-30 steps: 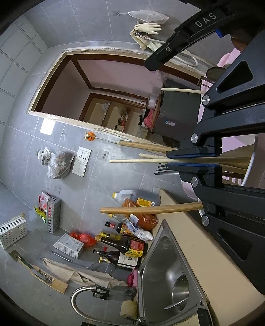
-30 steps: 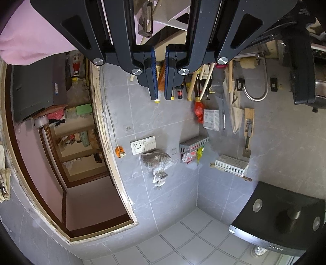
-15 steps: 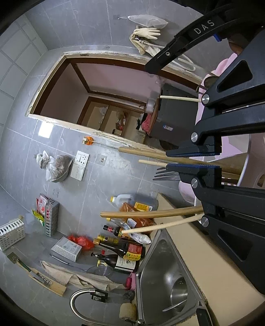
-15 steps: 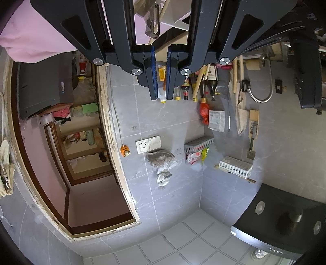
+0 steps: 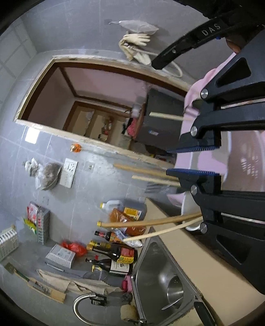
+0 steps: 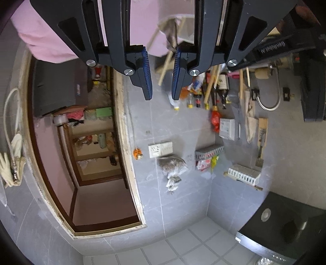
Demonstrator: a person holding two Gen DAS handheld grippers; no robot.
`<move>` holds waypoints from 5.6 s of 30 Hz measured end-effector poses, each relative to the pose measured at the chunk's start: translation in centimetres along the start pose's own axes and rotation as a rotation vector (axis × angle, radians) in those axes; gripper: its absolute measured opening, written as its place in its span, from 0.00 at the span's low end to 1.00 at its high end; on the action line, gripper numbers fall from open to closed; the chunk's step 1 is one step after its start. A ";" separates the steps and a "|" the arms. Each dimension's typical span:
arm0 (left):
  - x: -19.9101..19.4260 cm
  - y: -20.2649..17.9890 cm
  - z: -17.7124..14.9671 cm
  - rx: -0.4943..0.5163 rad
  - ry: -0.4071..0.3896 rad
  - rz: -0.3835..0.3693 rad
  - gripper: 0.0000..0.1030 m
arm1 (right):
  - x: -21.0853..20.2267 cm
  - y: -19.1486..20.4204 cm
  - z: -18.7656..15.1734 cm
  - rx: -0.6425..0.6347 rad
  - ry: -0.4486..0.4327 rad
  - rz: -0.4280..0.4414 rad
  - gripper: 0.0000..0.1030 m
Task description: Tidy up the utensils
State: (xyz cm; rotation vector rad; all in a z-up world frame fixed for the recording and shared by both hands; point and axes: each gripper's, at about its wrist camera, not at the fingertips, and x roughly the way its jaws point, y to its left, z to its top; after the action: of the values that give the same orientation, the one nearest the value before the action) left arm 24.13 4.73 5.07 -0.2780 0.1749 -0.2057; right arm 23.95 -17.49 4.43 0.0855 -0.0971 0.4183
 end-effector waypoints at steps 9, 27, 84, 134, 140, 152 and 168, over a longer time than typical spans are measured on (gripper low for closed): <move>-3.5 -3.3 -0.4 0.059 0.090 -0.011 0.42 | -5.0 -0.6 0.9 -0.028 0.110 -0.086 0.39; -10.9 -6.0 -4.4 0.125 0.154 -0.003 0.90 | -15.8 -1.1 1.5 -0.023 0.228 -0.237 0.83; -15.7 -6.3 -9.3 0.178 0.146 0.075 0.91 | -22.1 0.8 -0.5 -0.048 0.221 -0.327 1.00; -16.6 -6.4 -8.7 0.182 0.114 0.076 0.91 | -22.4 0.7 0.0 -0.053 0.209 -0.330 1.00; -16.7 -6.4 -8.7 0.181 0.113 0.078 0.91 | -22.5 0.7 0.1 -0.054 0.208 -0.331 1.00; -16.7 -6.4 -8.7 0.182 0.114 0.078 0.91 | -22.5 0.6 0.1 -0.052 0.209 -0.331 1.00; -16.9 -6.5 -8.6 0.187 0.112 0.081 0.91 | -22.6 0.7 0.2 -0.054 0.209 -0.330 1.00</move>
State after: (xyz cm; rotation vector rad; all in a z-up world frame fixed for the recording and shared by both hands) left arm 5.04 0.27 1.23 -0.0735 0.2756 -0.1563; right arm 3.12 -25.94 2.11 0.0040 0.1112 0.0936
